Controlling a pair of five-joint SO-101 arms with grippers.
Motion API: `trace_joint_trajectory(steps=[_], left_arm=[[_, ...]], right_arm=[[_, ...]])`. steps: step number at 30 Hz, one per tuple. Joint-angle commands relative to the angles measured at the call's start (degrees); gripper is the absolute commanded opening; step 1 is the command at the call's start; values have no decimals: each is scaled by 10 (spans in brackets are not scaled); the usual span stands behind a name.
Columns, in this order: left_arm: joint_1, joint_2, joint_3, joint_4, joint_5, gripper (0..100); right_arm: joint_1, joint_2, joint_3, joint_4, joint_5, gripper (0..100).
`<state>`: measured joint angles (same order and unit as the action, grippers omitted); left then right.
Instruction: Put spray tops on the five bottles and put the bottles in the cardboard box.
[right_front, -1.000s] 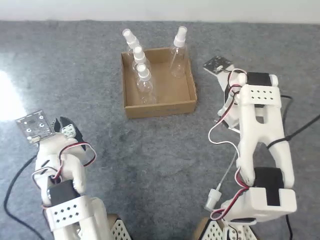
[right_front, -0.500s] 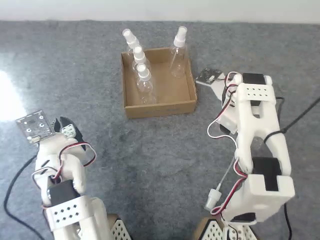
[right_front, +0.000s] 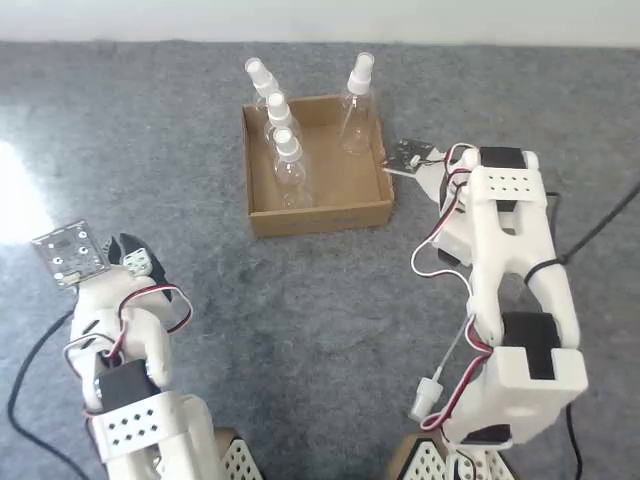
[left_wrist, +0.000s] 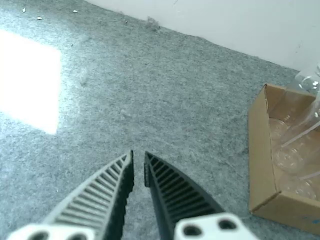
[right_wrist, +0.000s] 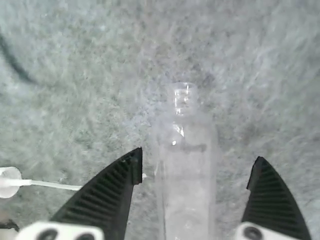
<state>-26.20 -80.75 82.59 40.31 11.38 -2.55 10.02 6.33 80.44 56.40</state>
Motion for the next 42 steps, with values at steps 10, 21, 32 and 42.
trace_joint_trajectory(steps=[10, 21, 32, 42], left_arm=[[2, -7, -5, -16, -4, 38], [3, -7, -1, -17, -25, 38], [3, -7, -1, -17, -25, 38], [3, -7, -1, -17, -25, 38]], right_arm=[[-11, -9, 40, -59, 9, 303], [-10, 27, 56, -65, 33, 303], [-7, 36, 56, -76, 33, 216], [-6, 36, 38, -73, 29, 162]])
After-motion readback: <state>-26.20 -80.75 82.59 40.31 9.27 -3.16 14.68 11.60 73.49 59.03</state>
